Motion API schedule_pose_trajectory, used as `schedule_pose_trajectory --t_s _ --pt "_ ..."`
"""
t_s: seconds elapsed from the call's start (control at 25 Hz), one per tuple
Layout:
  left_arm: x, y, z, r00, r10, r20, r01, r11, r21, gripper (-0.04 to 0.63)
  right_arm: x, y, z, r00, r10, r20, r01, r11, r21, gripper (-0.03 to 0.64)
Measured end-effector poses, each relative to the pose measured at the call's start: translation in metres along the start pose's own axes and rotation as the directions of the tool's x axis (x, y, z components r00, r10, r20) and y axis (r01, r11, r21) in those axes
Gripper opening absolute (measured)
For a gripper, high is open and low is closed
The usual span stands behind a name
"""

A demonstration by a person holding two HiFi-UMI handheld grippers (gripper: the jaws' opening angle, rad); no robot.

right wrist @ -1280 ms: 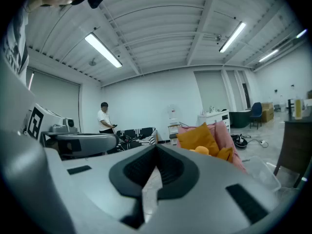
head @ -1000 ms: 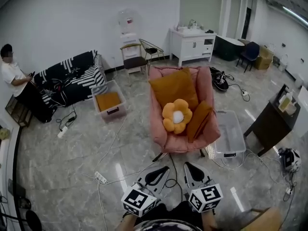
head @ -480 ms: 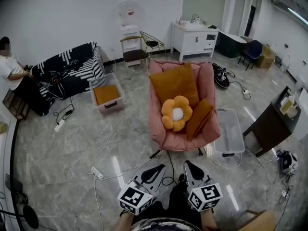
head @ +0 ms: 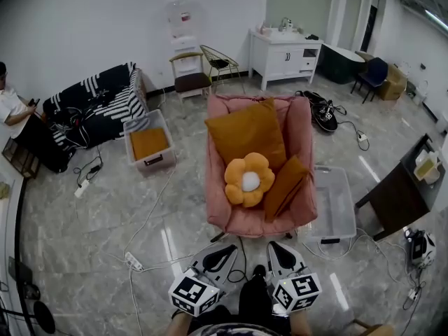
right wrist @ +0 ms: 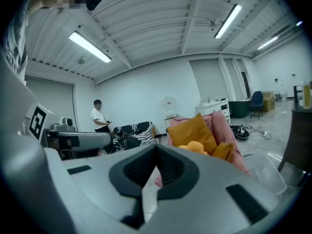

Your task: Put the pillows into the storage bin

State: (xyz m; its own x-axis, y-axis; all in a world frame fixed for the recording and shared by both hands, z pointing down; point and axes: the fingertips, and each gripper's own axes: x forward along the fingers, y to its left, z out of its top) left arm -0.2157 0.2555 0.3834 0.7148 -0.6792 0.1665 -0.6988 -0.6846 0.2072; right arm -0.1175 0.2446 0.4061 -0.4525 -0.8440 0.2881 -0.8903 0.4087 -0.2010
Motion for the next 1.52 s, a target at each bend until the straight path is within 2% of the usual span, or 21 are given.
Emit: schedule_pose_trajectory --t_s 0.32,0.6,0.92,1.24,1.44,1.52 --pt "0.135 -0.005 0.030 1.000 0.004 -0.030 -0.003 1.000 0.021 0.020 0.040 -0.131 0.033 0.999 0.005 -0.035 -0.004 0.999 0.034 0.000" --pt "0.206 -0.006 0.047 0.998 0.039 -0.052 -0.038 0.999 0.027 0.020 0.072 -0.216 0.056 1.000 0.018 -0.005 -0.017 0.997 0.073 0.000" --pt "0.240 -0.001 0.044 0.992 0.061 -0.113 -0.056 0.997 0.047 0.020 0.082 -0.256 0.044 1.000 0.007 -0.029 -0.003 0.990 0.138 0.000" --pt "0.280 0.017 0.056 0.993 0.006 -0.117 0.003 0.997 0.080 0.020 0.091 -0.284 0.037 0.998 -0.056 -0.040 0.062 0.985 0.163 0.000" --pt "0.313 0.033 0.056 0.988 -0.060 -0.144 0.073 0.994 0.085 0.020 0.116 -0.316 0.031 0.990 -0.121 -0.074 0.131 0.978 0.162 0.001" --pt "0.328 0.040 0.057 0.983 -0.097 -0.156 0.112 0.989 0.092 0.020 0.129 -0.328 0.025 0.985 -0.140 -0.101 0.155 0.975 0.161 0.040"
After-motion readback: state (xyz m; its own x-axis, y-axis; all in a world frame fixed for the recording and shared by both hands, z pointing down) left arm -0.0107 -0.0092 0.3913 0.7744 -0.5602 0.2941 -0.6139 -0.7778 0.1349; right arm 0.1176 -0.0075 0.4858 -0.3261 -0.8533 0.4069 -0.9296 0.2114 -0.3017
